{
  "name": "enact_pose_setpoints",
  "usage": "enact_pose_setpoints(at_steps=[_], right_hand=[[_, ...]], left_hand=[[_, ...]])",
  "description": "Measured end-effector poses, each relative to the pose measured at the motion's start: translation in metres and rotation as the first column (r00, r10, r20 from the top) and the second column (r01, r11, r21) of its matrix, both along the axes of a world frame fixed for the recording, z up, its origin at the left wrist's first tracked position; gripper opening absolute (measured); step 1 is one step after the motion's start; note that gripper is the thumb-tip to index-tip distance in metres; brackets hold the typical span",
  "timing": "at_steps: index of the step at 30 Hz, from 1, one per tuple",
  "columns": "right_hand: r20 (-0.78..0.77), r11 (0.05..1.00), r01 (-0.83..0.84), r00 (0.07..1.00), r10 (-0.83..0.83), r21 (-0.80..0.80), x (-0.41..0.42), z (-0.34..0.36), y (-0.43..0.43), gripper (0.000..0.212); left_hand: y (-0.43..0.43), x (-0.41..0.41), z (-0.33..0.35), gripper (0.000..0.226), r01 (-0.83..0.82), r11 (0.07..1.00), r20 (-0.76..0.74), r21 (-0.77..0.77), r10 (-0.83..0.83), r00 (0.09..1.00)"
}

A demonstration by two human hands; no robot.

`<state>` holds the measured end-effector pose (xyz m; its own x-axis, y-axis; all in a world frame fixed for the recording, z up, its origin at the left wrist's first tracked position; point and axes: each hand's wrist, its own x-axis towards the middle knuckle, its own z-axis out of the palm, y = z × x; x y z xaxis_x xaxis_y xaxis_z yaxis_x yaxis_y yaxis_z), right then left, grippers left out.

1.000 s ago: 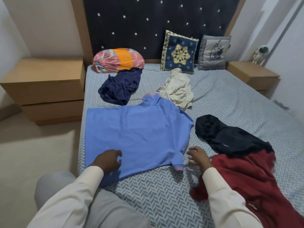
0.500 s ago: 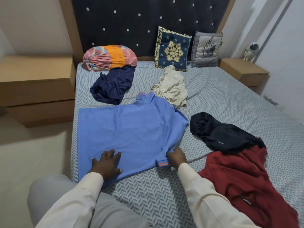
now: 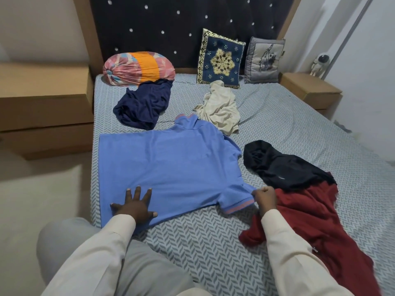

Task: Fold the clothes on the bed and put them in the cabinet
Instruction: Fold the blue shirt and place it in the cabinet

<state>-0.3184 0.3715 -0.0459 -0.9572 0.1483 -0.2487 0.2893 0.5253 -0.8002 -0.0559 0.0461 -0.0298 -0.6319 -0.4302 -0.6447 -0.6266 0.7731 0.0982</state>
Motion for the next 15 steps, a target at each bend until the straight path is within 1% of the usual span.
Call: enact_pose_setpoints(at_steps=[2,3,5,6,8,9,10,11,12,13,14,15], right_hand=[[0.075,0.970,-0.072,0.996,0.056,0.231,0.004,-0.004,0.013,0.023],[0.082,0.956,-0.079,0.995,0.058,0.281,0.007,-0.004,0.013,0.024],[0.006,0.939,-0.061,0.998,0.063,0.338,0.017,0.004,0.003,0.031],[-0.039,0.933,-0.085,0.994,0.105,0.350,0.018,0.005,-0.005,0.035],[-0.122,0.905,-0.225,0.951,0.285,0.361,0.017,0.004,-0.023,0.038],[-0.145,0.876,-0.320,0.909,0.392,0.362,0.014,0.001,-0.032,0.038],[-0.146,0.822,-0.419,0.852,0.503,0.385,0.013,-0.001,-0.040,0.037],[-0.121,0.739,-0.516,0.779,0.615,0.433,0.010,-0.006,-0.045,0.035],[-0.059,0.644,-0.583,0.717,0.695,0.496,0.007,-0.006,-0.048,0.032],[0.000,0.570,-0.610,0.683,0.731,0.551,0.002,-0.009,-0.048,0.030],[0.050,0.557,-0.587,0.713,0.699,0.587,-0.005,-0.009,-0.045,0.030],[0.060,0.585,-0.535,0.767,0.639,0.609,-0.013,-0.011,-0.041,0.031]], left_hand=[[0.002,-0.001,0.001,0.090,-0.010,1.000,0.013,0.006,0.009,1.000],[0.002,-0.001,0.001,0.090,-0.014,1.000,0.017,0.005,0.014,1.000],[0.002,0.000,-0.002,0.093,-0.018,1.000,0.018,0.001,0.018,1.000],[0.002,0.000,-0.003,0.094,-0.018,1.000,0.014,-0.003,0.018,1.000],[0.002,0.000,-0.005,0.095,-0.016,1.000,0.002,-0.011,0.016,1.000],[0.001,0.000,-0.006,0.095,-0.019,1.000,-0.001,-0.015,0.019,1.000],[0.000,0.000,-0.006,0.096,-0.020,1.000,-0.004,-0.015,0.020,1.000],[0.000,0.001,-0.007,0.096,-0.021,1.000,-0.009,-0.018,0.021,1.000],[-0.001,0.001,-0.009,0.097,-0.026,0.999,-0.013,-0.025,0.026,1.000],[-0.003,0.000,-0.009,0.098,-0.037,0.999,-0.023,-0.036,0.036,0.999],[-0.004,-0.003,-0.010,0.097,-0.052,0.997,-0.047,-0.055,0.050,0.998],[-0.005,-0.005,-0.009,0.092,-0.072,0.994,-0.086,-0.077,0.066,0.994]])
